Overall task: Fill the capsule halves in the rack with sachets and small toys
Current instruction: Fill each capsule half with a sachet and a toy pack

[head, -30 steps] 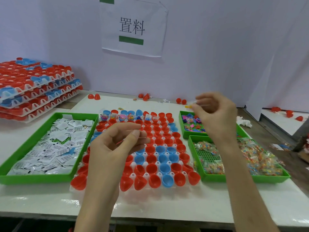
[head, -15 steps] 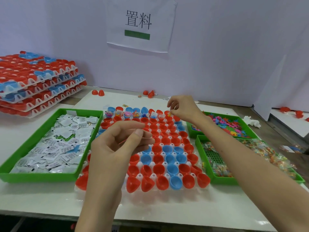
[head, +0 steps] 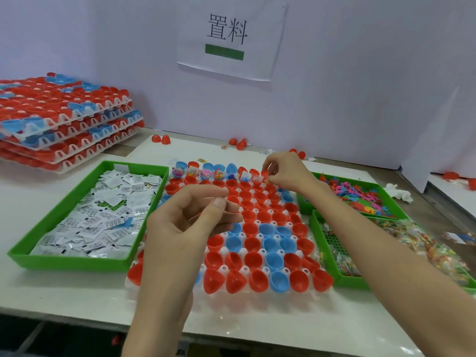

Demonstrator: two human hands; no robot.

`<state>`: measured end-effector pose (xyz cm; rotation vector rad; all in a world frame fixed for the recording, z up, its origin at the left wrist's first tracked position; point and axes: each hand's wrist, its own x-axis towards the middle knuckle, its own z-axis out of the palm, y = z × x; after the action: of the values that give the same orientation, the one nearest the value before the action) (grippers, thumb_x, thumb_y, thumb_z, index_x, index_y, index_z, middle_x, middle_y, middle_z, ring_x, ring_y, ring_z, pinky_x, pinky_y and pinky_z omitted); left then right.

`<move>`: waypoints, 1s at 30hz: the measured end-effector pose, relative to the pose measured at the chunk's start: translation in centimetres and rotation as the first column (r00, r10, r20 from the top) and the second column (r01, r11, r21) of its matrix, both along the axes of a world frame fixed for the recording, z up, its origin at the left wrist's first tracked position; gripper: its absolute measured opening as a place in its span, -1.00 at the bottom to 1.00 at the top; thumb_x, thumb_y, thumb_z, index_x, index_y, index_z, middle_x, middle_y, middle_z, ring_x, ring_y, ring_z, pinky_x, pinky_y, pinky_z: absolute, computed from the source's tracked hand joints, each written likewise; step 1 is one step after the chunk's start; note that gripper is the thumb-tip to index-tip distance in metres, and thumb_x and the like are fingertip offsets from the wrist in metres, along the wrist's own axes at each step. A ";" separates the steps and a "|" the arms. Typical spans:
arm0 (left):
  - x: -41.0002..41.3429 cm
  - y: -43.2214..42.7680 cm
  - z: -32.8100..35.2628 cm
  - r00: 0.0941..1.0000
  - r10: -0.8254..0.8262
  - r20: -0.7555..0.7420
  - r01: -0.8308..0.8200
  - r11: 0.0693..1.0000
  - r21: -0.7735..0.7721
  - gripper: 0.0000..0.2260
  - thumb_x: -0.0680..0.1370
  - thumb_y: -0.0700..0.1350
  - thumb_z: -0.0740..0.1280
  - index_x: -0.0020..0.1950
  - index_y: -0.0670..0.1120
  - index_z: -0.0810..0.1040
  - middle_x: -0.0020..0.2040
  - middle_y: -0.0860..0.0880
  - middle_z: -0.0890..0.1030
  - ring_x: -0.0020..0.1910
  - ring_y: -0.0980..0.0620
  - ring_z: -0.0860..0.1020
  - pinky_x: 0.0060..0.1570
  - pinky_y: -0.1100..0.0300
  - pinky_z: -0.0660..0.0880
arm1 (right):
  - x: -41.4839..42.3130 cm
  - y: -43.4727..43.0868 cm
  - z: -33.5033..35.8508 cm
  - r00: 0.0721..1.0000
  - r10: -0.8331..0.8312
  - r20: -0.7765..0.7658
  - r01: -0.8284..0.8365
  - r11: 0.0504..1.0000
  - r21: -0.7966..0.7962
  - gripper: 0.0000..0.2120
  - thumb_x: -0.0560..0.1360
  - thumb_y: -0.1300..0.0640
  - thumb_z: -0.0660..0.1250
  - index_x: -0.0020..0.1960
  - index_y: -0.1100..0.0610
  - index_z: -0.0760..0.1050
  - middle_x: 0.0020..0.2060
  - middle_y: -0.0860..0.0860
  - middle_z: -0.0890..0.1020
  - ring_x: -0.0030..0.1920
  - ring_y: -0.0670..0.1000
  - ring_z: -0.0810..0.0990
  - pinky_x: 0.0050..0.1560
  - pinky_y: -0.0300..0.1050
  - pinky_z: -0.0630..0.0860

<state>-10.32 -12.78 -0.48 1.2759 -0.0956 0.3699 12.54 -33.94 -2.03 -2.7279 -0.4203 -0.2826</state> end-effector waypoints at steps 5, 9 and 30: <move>0.0 0.1 -0.1 1.000 0.010 -0.006 -0.010 1.000 0.014 -0.81 0.54 -0.26 0.36 -0.12 0.01 0.69 -0.20 -0.10 0.72 -0.18 -0.05 0.71 -0.16 0.29 0.60 | 0.0 0.3 -0.1 1.000 0.014 -0.026 -0.016 0.997 -0.081 -0.77 0.45 0.39 0.42 0.05 0.17 0.65 -0.10 0.04 0.67 -0.12 -0.05 0.65 -0.03 -0.19 0.63; 0.1 0.1 -0.2 1.000 0.017 -0.002 -0.017 1.000 0.009 -0.81 0.53 -0.26 0.36 -0.12 0.00 0.70 -0.21 -0.10 0.72 -0.20 -0.06 0.71 -0.19 0.29 0.60 | 0.1 0.3 0.1 0.999 0.020 -0.029 -0.022 0.996 -0.081 -0.78 0.47 0.39 0.41 0.05 0.18 0.65 -0.08 0.07 0.70 -0.12 -0.04 0.67 0.00 -0.14 0.66; 6.5 11.5 -3.1 0.890 0.425 -0.165 -0.041 0.435 0.900 -0.75 0.52 -0.10 0.45 0.20 0.03 0.63 0.27 -0.07 0.62 0.15 -0.11 0.58 0.17 -0.10 0.46 | -2.7 -13.5 1.9 0.946 -0.294 -0.135 0.278 0.952 -0.130 -0.87 0.55 0.18 0.39 0.05 0.09 0.68 0.07 0.07 0.70 -0.05 -0.01 0.60 0.00 -0.13 0.48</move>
<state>-3.84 -1.27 -3.54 2.4329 0.2769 0.3113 9.81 -47.39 -0.11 -2.8910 0.0062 -0.1257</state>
